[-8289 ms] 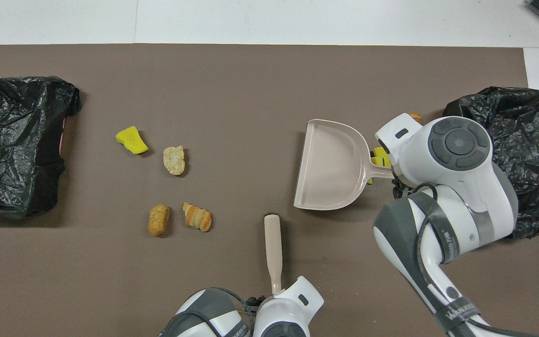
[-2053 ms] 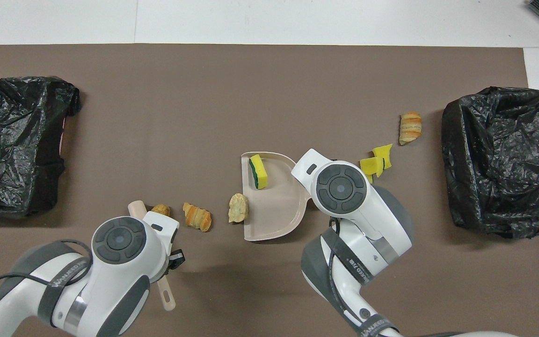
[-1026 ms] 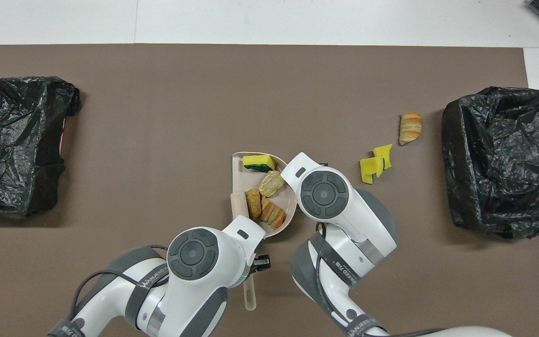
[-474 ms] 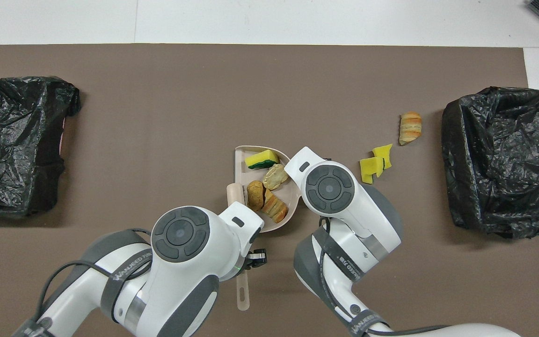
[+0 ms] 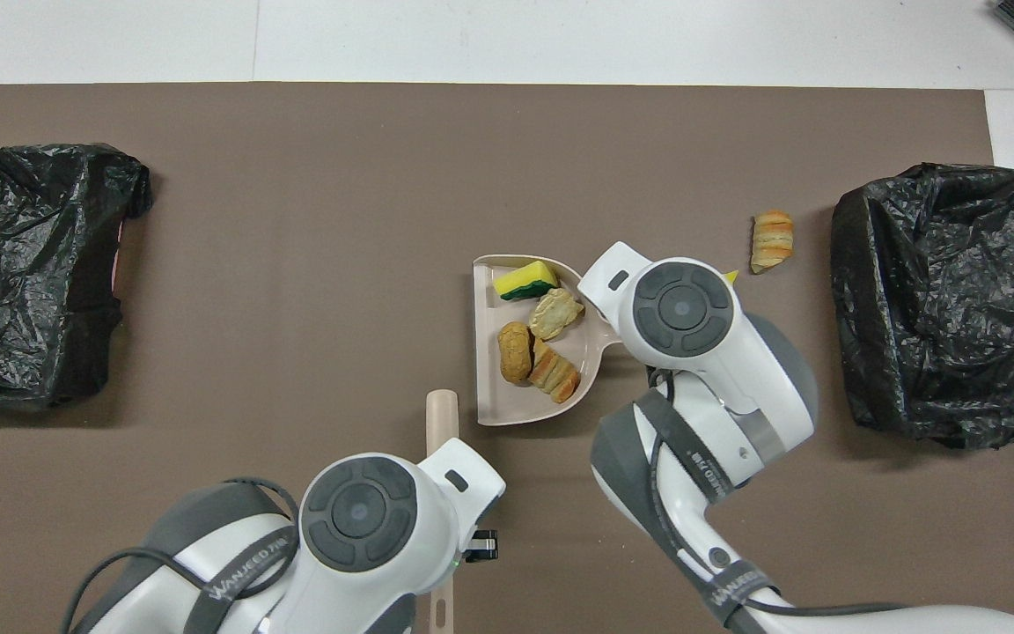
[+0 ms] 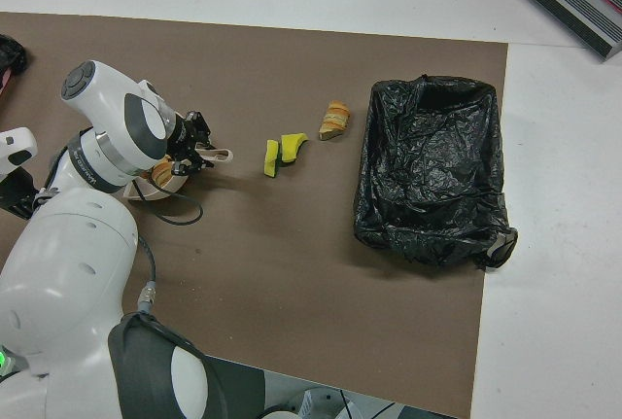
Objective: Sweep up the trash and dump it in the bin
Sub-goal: 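Carry the loaded dustpan with the right gripper over the black bag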
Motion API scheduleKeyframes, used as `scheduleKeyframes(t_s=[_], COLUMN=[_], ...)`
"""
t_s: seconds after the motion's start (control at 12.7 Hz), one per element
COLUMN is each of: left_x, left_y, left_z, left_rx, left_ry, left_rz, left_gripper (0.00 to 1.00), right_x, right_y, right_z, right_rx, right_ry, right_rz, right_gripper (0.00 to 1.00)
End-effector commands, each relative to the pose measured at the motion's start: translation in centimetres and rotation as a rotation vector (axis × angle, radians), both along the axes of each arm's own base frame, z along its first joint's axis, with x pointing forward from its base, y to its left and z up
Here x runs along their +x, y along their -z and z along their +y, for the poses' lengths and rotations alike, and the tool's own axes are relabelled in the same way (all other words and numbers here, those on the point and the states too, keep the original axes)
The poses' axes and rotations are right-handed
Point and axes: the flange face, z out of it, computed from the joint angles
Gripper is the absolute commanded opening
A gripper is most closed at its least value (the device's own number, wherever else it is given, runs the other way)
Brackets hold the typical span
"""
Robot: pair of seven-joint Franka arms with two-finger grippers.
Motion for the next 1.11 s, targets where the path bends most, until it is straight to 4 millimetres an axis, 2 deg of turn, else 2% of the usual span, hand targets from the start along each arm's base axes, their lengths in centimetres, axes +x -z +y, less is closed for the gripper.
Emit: scheduleKeyframes(t_s=[0.0, 0.16, 0.32, 0.39, 0.55, 0.87, 0.95, 1.03], left_x=[-5.1, -7.7, -11.2, -12.3, -12.9, -12.6, -12.5, -12.4], left_y=[0.9, 1.5, 3.6, 4.5, 5.5, 6.5, 7.1, 6.9], left_z=[-0.7, -1.4, -2.6, -3.1, -3.7, -4.3, -4.3, -4.4], left_rx=[0.044, 0.042, 0.056, 0.05, 0.029, 0.017, 0.024, 0.021], left_ry=[0.009, 0.008, 0.016, 0.013, -0.018, -0.024, -0.024, -0.026], left_rz=[-0.055, -0.094, -0.111, -0.122, -0.143, -0.15, -0.145, -0.146], left_gripper=[0.0, 0.0, 0.0, 0.0, 0.0, 0.0, 0.0, 0.0], right_x=[1.9, 3.2, 3.5, 3.4, 3.2, 2.8, 2.4, 1.6], right_y=[-4.1, -6.1, -7.7, -8.3, -10.4, -13.5, -13.4, -13.4], right_z=[-4.5, -8.6, -13.1, -15.3, -20.9, -32.3, -35.1, -38.8], right_rx=[0.013, 0.005, 0.0, -0.003, -0.007, -0.035, -0.036, -0.04], right_ry=[-0.06, -0.084, -0.118, -0.13, -0.139, -0.178, -0.191, -0.175], right_rz=[0.052, 0.094, 0.108, 0.125, 0.113, 0.094, 0.106, 0.114], right_gripper=[0.0, 0.0, 0.0, 0.0, 0.0, 0.0, 0.0, 0.0])
